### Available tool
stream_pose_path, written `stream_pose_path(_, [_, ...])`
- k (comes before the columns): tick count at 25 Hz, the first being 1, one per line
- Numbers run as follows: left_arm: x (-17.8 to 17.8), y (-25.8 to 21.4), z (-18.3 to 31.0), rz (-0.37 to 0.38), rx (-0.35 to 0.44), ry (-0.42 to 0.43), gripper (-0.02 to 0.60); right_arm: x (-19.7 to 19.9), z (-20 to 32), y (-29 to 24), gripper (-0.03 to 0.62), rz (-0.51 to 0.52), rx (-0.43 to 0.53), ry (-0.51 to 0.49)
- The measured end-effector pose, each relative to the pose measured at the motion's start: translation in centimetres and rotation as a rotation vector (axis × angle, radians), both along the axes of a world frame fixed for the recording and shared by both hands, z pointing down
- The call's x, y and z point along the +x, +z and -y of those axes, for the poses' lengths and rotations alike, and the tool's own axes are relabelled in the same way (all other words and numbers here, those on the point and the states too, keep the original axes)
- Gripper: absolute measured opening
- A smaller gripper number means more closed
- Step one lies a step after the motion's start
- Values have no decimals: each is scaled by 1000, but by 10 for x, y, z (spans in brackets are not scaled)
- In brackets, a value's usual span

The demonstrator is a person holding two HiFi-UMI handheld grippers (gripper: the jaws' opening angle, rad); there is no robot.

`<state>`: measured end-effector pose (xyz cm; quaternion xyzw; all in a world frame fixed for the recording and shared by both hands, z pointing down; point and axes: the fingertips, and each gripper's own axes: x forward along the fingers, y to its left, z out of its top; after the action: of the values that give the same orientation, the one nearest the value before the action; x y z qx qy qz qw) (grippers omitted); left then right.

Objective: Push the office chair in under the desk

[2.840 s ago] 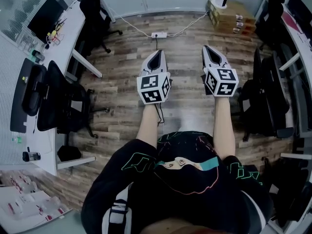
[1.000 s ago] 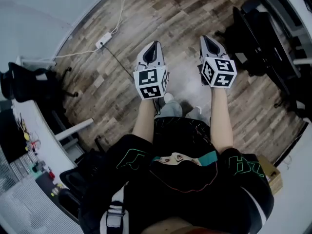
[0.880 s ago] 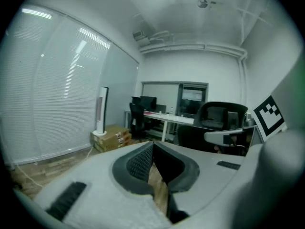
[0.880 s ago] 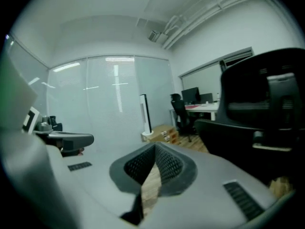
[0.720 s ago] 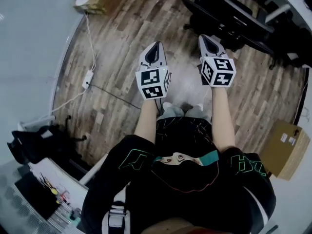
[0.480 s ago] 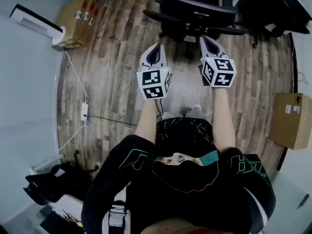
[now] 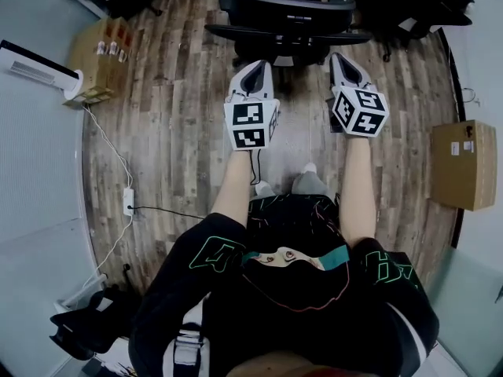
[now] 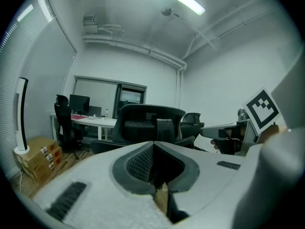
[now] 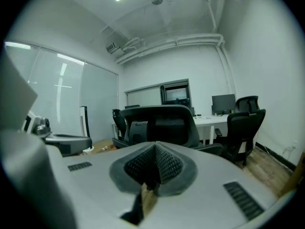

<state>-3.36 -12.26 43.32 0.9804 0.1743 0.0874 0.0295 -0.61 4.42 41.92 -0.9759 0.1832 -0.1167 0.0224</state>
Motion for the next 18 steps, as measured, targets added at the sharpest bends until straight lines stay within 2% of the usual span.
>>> stream_pose_path(3, [1,4,4,3,2,9,9,-6,-2,3,5,4,-32,-3])
stream_pose_path(7, [6,-1,-9,-8,49,75,9,-3,-11,7,5,18,-86,-9])
stream_pose_path(12, [25,-1,-21,-21,170,150,9,15,-15,11,5,35,-206,-65])
stream_pose_path(16, [44,15,-37,16,288,282,9,35,-18,13,5,36,-298,-103])
stream_pose_path(18, [53,21,-36,23,323,283,9,45,-20,20,6,48,-345,-136])
